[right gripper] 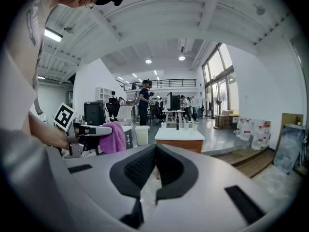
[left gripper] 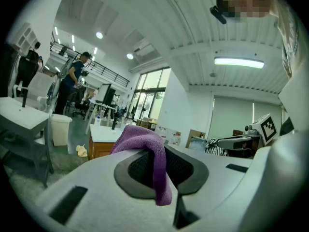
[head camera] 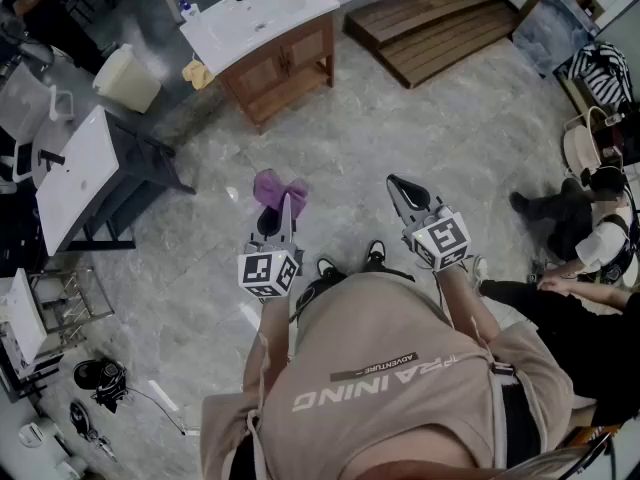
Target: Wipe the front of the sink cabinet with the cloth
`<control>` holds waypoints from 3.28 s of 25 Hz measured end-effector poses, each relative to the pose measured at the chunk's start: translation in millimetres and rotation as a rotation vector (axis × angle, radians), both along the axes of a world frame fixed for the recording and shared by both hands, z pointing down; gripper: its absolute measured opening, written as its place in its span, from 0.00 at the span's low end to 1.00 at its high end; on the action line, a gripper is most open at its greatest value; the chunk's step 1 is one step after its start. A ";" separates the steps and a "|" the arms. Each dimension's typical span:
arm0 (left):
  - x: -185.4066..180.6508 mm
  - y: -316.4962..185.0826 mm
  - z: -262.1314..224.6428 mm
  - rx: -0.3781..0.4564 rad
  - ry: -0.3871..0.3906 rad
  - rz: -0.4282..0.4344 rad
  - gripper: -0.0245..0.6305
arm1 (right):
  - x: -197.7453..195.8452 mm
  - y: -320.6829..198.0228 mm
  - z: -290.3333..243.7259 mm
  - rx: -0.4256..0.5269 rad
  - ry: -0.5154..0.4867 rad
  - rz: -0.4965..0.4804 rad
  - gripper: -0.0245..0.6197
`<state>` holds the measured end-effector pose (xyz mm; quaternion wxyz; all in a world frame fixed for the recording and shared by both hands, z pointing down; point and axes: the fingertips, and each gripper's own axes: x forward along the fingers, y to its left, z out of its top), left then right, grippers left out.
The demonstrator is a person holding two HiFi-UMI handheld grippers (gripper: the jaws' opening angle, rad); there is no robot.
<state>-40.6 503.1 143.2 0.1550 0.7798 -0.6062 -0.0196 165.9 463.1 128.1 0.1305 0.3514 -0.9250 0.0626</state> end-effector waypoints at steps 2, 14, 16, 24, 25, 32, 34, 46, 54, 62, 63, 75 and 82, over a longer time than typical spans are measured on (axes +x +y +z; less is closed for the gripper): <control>-11.2 -7.4 6.2 -0.001 0.000 0.015 0.09 | -14.6 -5.7 2.6 0.005 -0.011 0.004 0.05; -31.2 -0.5 -2.7 0.031 -0.034 0.091 0.09 | -69.2 -8.3 -1.7 0.030 -0.055 -0.004 0.05; -37.9 5.1 6.9 0.014 -0.028 0.087 0.09 | -80.2 -5.6 -1.8 0.040 -0.056 -0.019 0.06; -53.2 3.2 24.3 -0.010 -0.011 0.057 0.09 | -88.1 -3.3 18.5 -0.001 -0.029 -0.035 0.06; -53.1 0.1 23.9 -0.012 -0.010 0.055 0.09 | -86.8 -6.6 19.1 -0.006 -0.030 -0.034 0.06; -40.3 -23.1 23.6 -0.039 -0.038 0.054 0.09 | -82.1 -33.5 23.7 -0.022 -0.086 -0.055 0.06; -38.4 -35.0 18.4 -0.040 -0.049 0.048 0.09 | -80.6 -45.5 21.7 -0.022 -0.101 -0.069 0.06; -1.4 -120.9 -3.0 -0.046 -0.087 -0.005 0.09 | -23.6 -132.4 31.6 -0.044 -0.100 -0.094 0.06; 28.2 -133.9 8.5 -0.070 -0.233 -0.028 0.09 | -4.7 -161.5 51.9 -0.071 -0.082 -0.176 0.06; 43.9 -149.9 26.9 -0.092 -0.153 -0.024 0.09 | -3.1 -182.2 71.9 -0.084 -0.089 -0.193 0.06; 42.7 -152.0 27.9 -0.093 -0.124 -0.032 0.09 | -2.4 -183.5 77.1 -0.096 -0.089 -0.189 0.06; -6.1 -217.3 40.4 -0.088 -0.009 -0.083 0.09 | -35.7 -234.1 70.4 -0.090 -0.046 -0.225 0.06; -55.4 -280.9 1.9 0.004 0.016 -0.092 0.09 | -71.8 -284.9 32.1 -0.029 -0.020 -0.237 0.06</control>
